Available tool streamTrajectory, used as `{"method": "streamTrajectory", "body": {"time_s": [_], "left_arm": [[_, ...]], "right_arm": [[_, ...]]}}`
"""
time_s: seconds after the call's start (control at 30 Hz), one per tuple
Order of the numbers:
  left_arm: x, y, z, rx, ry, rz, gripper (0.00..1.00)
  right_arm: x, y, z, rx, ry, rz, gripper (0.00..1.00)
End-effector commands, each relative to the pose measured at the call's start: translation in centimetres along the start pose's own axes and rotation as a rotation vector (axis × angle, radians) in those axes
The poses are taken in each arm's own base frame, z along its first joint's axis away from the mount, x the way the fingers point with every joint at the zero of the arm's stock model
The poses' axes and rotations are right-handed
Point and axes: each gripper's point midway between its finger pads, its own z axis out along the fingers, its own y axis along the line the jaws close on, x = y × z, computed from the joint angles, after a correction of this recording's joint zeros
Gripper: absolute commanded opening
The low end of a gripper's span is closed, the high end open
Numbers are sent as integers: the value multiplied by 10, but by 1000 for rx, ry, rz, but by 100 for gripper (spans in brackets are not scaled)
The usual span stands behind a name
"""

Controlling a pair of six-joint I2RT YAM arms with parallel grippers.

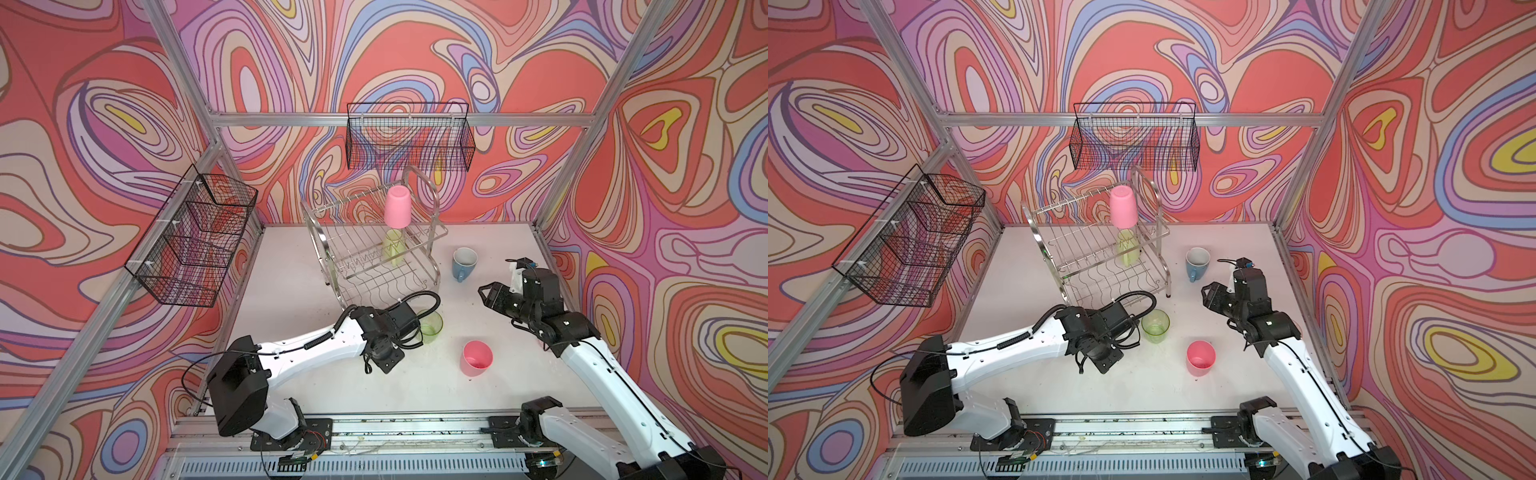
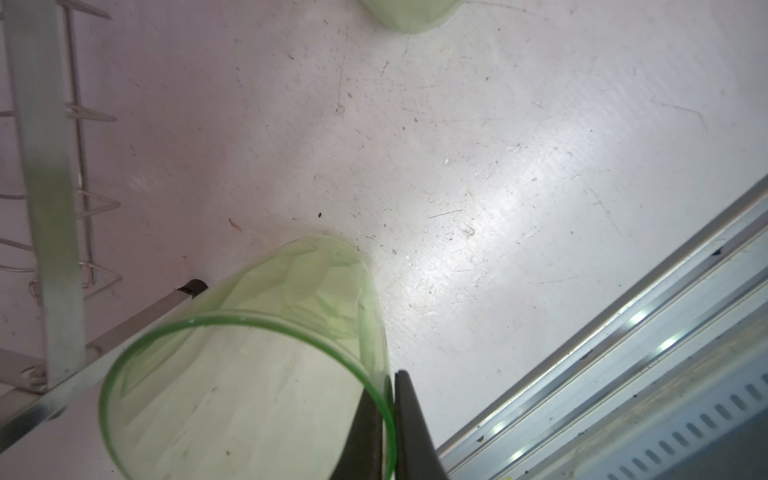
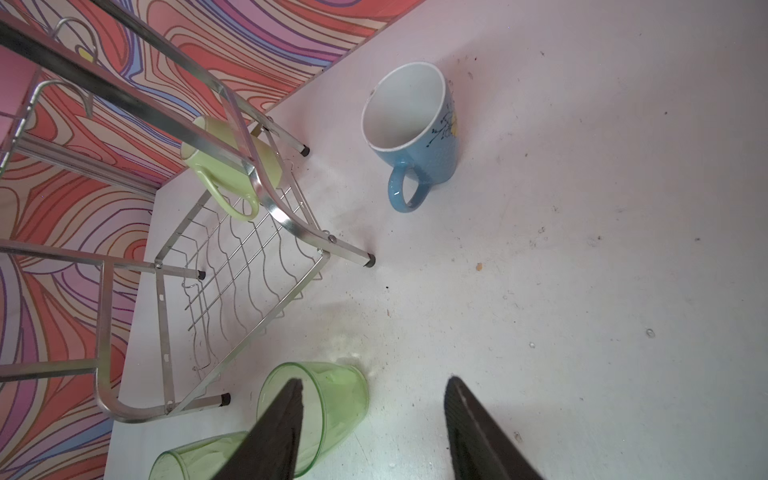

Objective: Load the cups into the dish rack
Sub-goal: 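Lower the left gripper around the rim of the green glass, then close the left gripper on the green glass rim and lift it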

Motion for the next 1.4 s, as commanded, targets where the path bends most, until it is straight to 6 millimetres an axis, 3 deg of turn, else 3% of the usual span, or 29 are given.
{"method": "streamTrajectory", "body": {"time_s": [0.0,0.47,0.7,0.97,1.2,1.37], "left_arm": [[7,1,-12,-9,-13,-5,3],[-17,-41,-68,143,-253,53,2],[-52,-63,-107,198,-410,65,1],[-104,-80,-161,286,-634,12,1],[-147,-79,-207,299,-827,-49,1],[-177,-79,-236,295,-922,-64,1]], "right_arm": [[-6,4,-5,-17,-29,-3,56],[-4,10,-9,-48,-18,-1,56],[-10,22,-19,-88,-18,8,58],[-20,59,-26,-220,51,43,69],[-48,105,-46,-394,38,68,78],[-90,122,-65,-482,-37,140,84]]}}
